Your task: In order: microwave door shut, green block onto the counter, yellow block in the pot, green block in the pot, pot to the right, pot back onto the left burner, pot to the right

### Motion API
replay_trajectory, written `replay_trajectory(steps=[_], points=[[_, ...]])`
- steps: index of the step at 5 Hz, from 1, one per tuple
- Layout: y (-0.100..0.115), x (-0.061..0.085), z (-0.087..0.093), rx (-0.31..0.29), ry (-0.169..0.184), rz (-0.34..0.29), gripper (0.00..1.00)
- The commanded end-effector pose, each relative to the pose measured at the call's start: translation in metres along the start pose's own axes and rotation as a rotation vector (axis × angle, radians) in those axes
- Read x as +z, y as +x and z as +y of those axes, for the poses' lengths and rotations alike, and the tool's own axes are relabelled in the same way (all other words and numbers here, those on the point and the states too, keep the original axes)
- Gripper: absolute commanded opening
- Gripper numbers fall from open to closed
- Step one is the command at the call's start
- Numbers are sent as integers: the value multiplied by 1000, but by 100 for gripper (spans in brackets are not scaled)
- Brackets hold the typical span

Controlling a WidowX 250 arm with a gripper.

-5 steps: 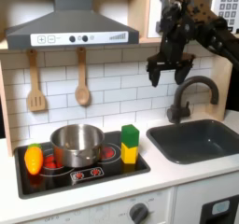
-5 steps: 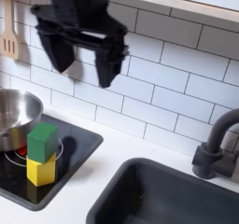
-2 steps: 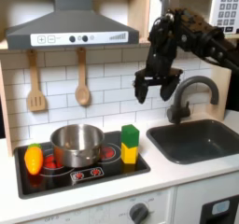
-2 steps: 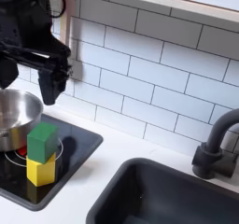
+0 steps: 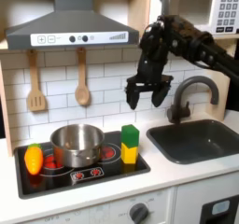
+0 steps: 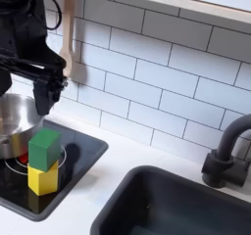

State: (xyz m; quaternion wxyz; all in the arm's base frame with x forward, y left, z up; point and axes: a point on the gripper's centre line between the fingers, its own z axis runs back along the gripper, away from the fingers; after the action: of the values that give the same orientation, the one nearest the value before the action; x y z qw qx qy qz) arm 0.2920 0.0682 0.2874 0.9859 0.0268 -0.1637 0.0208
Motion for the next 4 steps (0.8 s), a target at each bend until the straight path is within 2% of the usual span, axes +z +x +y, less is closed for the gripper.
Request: replay_trajectory(steps=[1, 2, 3, 4], points=[[1, -21, 26, 51, 35, 50, 100], [3, -27, 24, 41, 6, 55, 100], [2, -32, 16, -7, 4, 62, 100], [0, -35, 19, 14, 11, 75, 100]])
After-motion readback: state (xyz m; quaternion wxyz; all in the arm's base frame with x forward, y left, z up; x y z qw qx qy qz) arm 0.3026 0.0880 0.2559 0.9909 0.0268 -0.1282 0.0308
